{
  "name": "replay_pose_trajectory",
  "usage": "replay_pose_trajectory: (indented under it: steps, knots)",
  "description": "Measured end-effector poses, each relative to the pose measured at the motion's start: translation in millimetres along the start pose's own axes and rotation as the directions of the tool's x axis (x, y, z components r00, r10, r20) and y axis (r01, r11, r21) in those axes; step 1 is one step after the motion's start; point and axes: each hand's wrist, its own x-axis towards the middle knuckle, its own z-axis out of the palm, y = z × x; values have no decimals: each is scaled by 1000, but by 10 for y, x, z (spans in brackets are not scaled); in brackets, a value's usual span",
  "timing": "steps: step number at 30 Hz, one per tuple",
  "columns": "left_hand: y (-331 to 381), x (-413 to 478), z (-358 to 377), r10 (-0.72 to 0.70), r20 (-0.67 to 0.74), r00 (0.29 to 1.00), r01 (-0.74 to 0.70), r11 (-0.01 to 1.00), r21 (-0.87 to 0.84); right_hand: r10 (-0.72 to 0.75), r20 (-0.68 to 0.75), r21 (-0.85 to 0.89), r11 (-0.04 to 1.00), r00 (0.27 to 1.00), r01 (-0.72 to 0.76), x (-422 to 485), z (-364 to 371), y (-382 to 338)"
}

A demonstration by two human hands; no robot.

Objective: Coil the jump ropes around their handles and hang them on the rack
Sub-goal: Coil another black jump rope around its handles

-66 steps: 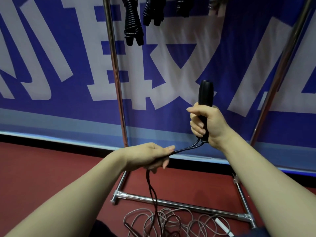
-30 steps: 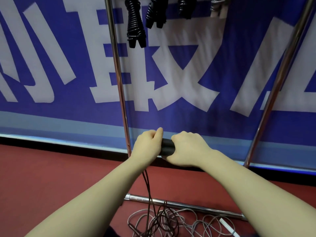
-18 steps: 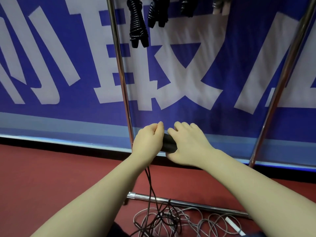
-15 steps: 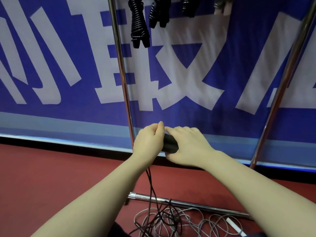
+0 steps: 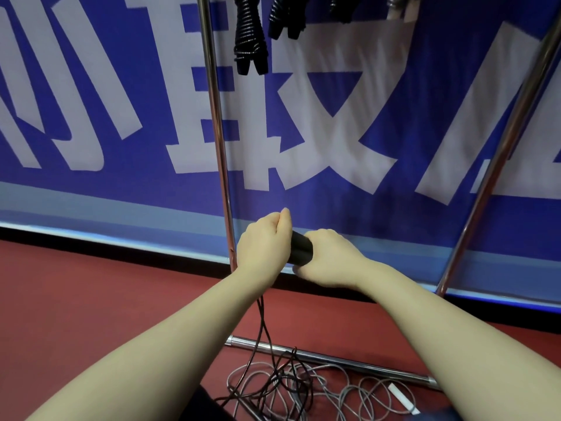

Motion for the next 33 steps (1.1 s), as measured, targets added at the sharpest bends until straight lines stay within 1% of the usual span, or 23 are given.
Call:
replay_pose_trajectory:
  steps: [5,7,13,15,17,19,21,23,24,26,27,28,29,31,32,33]
  knots:
    - [9,9,33,36,9,999,-35,998,-59,6,-12,-36,999,1000,-6,-30,-122,30]
    - [9,4,46,40,11,999,-39,998,-56,12,-16,-43,999,1000,-13,-54,-135,30]
    - [21,2,92,38,28,999,-36,998,-59,28,32,-27,999,999,-27,-77,-144,85]
    - [16,3,100,47,40,998,-44,996,-78,27,18,-77,997,999,-26,-96,-171,73]
    - [-12,15,87,80,74,994,-71,990,-124,24,-27,-146,989,999,-28,-130,-211,46]
    - [-42,49,25,134,177,975,-97,974,-207,2,-48,-252,968,999,-14,-166,-252,13]
    - [-70,81,-63,140,360,923,-58,972,-229,-14,-54,-315,949,998,-3,-195,-299,-16]
    - [-106,105,-127,104,552,827,12,979,-202,-21,-69,-314,949,997,-2,-199,-329,-32]
    - [-137,116,-140,93,623,777,73,969,-236,-23,-71,-309,951,997,0,-199,-337,-36]
    - [-215,156,-153,81,735,673,271,898,-347,-18,-79,-270,963,997,-4,-206,-345,-42]
    - [-245,183,-171,87,776,625,346,860,-375,-20,-81,-259,966,997,-1,-209,-352,-46]
    - [-284,223,-185,86,795,600,384,841,-381,-34,-76,-271,963,997,12,-207,-364,-52]
    - [-298,244,-207,71,805,588,397,843,-364,-51,-66,-293,956,997,30,-203,-382,-56]
    - [-343,278,-236,46,827,560,389,867,-311,-71,-51,-319,946,996,51,-185,-418,-59]
    - [-345,275,-244,52,829,556,373,876,-305,-76,-40,-337,940,996,58,-172,-427,-51]
    - [-321,261,-251,69,817,572,356,877,-324,-82,-28,-358,931,996,66,-158,-424,-37]
